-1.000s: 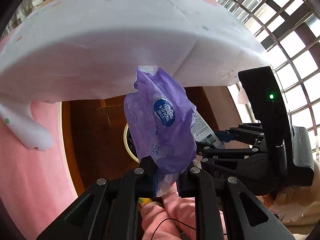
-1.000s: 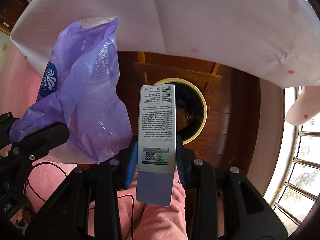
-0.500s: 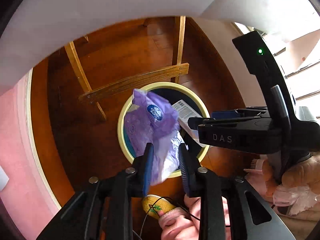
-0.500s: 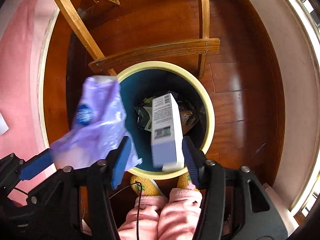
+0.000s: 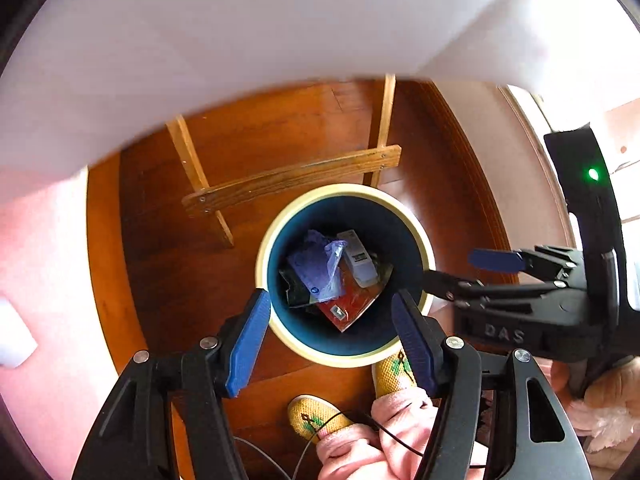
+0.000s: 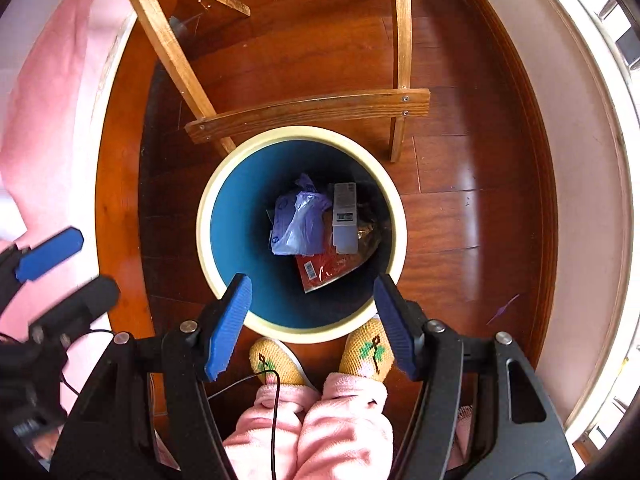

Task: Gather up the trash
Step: 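Carry both items down over the bin and open both tools to drop them, then raise both open tools back over the table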

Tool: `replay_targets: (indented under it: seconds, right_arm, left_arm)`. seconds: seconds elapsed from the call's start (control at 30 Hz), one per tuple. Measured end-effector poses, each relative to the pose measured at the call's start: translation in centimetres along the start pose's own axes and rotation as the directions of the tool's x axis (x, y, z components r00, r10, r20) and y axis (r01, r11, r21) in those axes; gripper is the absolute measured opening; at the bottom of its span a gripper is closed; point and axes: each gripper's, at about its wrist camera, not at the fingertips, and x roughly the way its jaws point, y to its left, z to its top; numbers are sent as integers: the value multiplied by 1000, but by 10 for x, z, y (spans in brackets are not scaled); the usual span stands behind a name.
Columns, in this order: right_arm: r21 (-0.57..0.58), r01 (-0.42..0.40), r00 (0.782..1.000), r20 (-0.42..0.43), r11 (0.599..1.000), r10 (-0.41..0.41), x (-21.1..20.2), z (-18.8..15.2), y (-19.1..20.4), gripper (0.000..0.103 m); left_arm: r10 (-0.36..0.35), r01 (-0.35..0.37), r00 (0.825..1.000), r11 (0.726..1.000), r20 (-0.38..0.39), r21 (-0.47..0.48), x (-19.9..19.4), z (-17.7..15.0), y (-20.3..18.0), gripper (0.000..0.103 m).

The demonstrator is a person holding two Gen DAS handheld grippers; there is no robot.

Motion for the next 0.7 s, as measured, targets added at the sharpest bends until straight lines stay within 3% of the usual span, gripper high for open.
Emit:
replay_targets:
  seconds: [0.13, 0.37, 0.7]
  right_arm:
    - [-32, -9, 1000, -6, 999, 9, -41, -10, 6, 61]
    - [-133, -39, 999, 11, 990, 41, -135, -21, 26, 61]
    - [-277, -94, 988, 92, 956, 124, -260, -12, 61, 61]
  left_arm:
    - [18, -18, 1000, 999, 19, -49, -41, 1, 5, 66]
    - [42, -27, 993, 991, 114, -134, -147, 2, 7, 82]
    - [105, -28, 951, 966, 290, -257, -297, 10, -4, 86]
